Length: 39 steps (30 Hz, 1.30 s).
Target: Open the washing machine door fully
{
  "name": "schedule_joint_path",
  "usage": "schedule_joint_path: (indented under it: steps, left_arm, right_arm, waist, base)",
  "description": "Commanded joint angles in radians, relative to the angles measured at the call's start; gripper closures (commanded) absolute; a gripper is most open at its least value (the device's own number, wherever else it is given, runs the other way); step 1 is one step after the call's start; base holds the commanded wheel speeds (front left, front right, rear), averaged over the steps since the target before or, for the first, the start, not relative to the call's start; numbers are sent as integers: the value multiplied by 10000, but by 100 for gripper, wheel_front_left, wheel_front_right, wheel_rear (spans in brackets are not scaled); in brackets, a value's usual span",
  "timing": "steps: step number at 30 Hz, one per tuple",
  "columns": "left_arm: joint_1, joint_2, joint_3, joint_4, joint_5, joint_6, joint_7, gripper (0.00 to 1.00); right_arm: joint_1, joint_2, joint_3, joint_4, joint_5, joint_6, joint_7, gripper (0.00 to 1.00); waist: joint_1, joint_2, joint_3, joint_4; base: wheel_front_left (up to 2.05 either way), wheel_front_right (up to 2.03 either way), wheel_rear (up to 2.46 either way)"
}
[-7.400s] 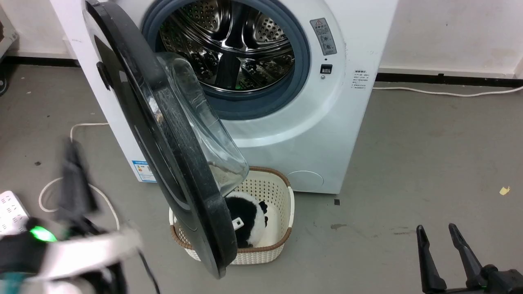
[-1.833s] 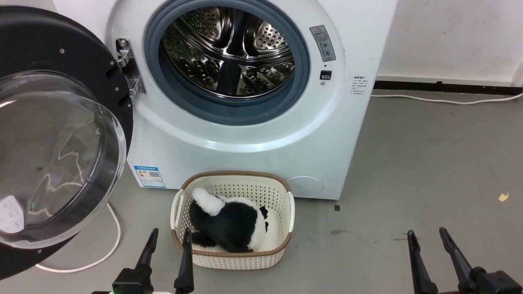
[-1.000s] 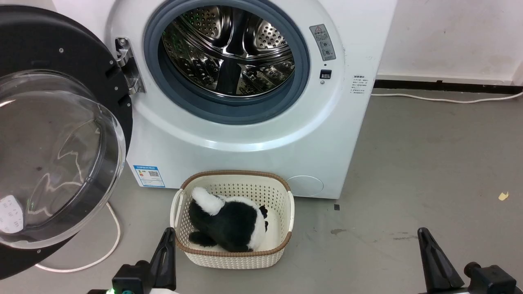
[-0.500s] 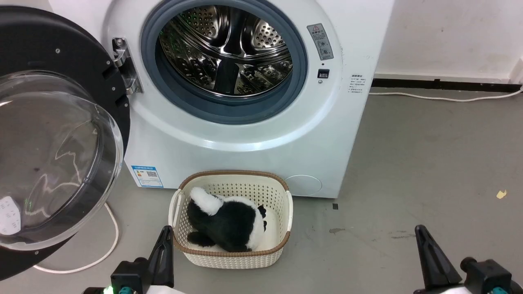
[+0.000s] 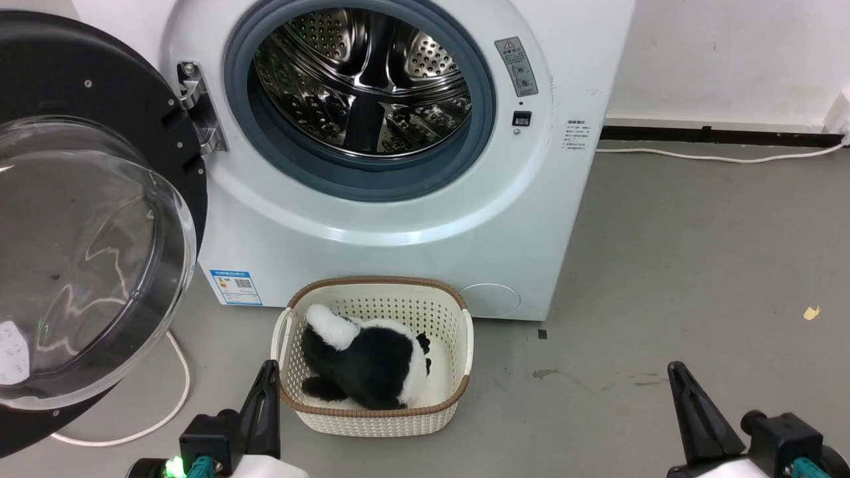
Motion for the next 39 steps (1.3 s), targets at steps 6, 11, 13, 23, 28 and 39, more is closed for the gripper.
schedule_joint_path:
  steps: [6, 11, 13, 23, 28, 39]
  left_arm:
    - [-168, -71, 104, -115, 153, -77, 182, 100]
    - [-200, -80, 149, -155, 214, -101, 284, 100]
    - [-213, -83, 167, -171, 239, -110, 325, 100]
    - [-278, -101, 258, -250, 361, -157, 530, 100]
    - [-310, -109, 303, -289, 421, -180, 632, 100]
    - [-381, -129, 403, -377, 556, -232, 857, 100]
  right_arm:
    - [-266, 13, 39, -69, -137, 5, 178, 100]
    - [-324, 14, 51, -79, -190, 5, 280, 100]
    - [-347, 14, 56, -83, -212, 5, 322, 100]
    - [-464, 17, 79, -102, -319, 6, 527, 100]
    - [-522, 18, 91, -112, -372, 6, 629, 100]
    - [-649, 20, 117, -133, -490, 7, 856, 100]
  waist:
    - [0, -1, 8, -27]
    - [0, -1, 15, -50]
    - [0, -1, 18, -59]
    - [0, -1, 31, -105]
    - [0, -1, 38, -128]
    - [0, -1, 53, -178]
  base:
    - [0, 0, 0]
    - [0, 0, 0]
    - [0, 0, 0]
    - [0, 0, 0]
    - [0, 0, 0]
    - [0, 0, 0]
